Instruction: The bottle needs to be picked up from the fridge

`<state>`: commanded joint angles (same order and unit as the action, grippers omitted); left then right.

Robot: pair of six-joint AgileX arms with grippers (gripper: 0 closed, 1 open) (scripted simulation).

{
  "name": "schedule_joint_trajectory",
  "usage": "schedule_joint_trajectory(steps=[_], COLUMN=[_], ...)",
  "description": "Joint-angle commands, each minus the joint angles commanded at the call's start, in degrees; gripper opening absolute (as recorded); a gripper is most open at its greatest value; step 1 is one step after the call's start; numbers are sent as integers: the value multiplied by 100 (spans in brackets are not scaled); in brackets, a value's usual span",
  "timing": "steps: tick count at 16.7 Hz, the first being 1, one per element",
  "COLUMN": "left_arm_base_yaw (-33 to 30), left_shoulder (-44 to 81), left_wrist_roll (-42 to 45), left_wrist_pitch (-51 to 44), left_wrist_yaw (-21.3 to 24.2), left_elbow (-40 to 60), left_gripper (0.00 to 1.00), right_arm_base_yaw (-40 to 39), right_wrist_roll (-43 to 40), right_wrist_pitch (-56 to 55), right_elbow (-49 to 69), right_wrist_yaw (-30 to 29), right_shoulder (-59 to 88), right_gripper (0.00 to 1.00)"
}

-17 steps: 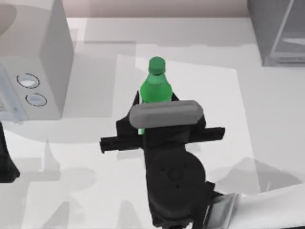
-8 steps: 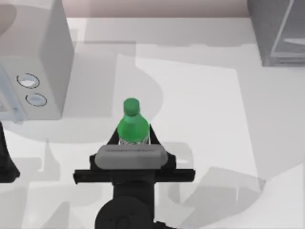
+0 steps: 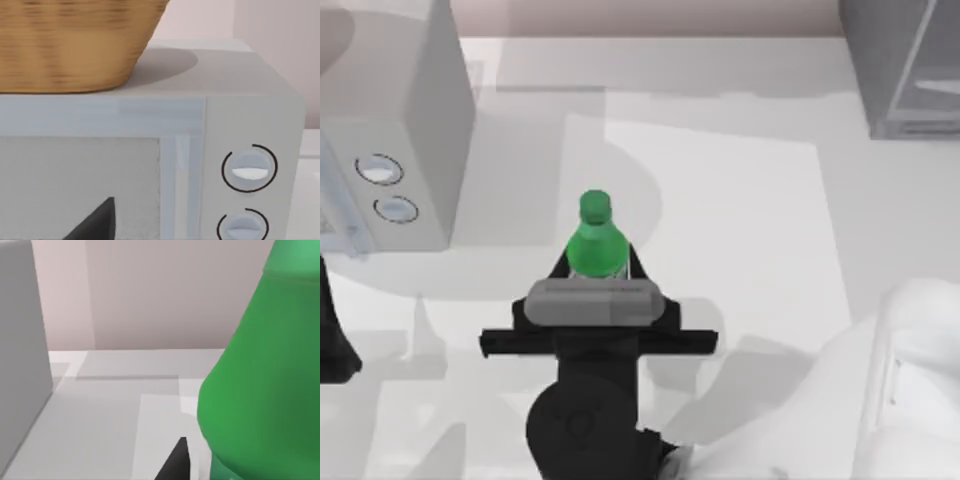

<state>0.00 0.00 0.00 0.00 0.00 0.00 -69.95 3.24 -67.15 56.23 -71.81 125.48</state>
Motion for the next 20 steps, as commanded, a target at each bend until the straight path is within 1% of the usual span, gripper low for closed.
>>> schedule_joint_trajectory(steps=[2, 6, 19, 20], left_arm_base_yaw=[0, 0, 0, 0], left_shoulder=[0, 0, 0, 0], left_wrist_roll=[0, 0, 0, 0], left_wrist_pitch=[0, 0, 0, 0], left_wrist_yaw=[0, 0, 0, 0], left_elbow=[0, 0, 0, 0], left_gripper=[100, 100, 100, 100], right_arm_base_yaw=[219, 264, 264, 264], right_wrist_roll=[-68, -83, -83, -83], right_wrist_pitch=[-179, -207, -207, -207], right_elbow=[107, 121, 121, 121], right_wrist_yaw=[251, 295, 295, 295], right_shoulder=[271, 316, 316, 316], right_gripper=[0, 0, 98, 100])
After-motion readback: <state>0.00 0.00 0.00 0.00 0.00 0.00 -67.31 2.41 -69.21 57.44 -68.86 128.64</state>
